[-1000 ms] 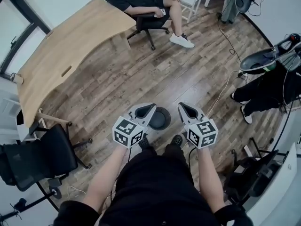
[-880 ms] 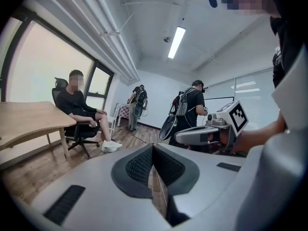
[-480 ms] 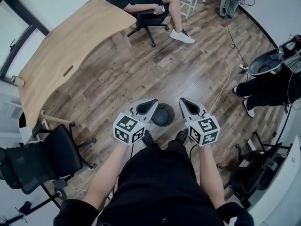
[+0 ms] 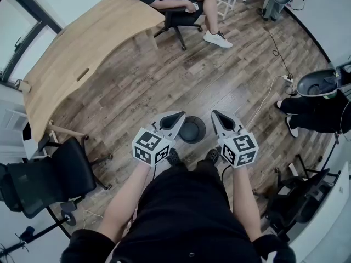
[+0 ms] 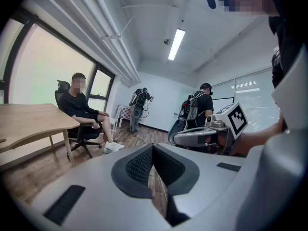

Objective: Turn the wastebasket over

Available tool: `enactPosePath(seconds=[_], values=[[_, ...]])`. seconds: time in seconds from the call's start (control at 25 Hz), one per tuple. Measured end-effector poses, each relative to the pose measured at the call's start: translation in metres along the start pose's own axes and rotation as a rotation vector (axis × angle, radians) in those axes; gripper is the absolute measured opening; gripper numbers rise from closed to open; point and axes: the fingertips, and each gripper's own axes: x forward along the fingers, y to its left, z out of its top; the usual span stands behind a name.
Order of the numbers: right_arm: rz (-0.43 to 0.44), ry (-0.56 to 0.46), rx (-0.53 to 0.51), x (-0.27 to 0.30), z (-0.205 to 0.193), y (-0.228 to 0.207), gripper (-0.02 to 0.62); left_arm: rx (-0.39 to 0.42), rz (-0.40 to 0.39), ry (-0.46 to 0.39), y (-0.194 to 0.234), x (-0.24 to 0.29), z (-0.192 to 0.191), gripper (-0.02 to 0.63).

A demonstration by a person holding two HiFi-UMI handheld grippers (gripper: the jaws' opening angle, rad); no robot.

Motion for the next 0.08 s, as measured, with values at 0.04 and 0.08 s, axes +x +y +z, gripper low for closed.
enactPosePath(seconds=[0.04, 0.08], values=[[0.002, 0.000, -0.003, 0.0005, 0.0003, 0.0008, 0.032, -0.002, 0.003, -0.002, 0.0007, -0.0006, -0.0002, 0.015], [0.005, 0.000, -0.007, 0.0010, 0.0007, 0.0015, 0.032, -0.003, 0.006, -0.003, 0.0015, -0.0011, -0.0004, 0.015]])
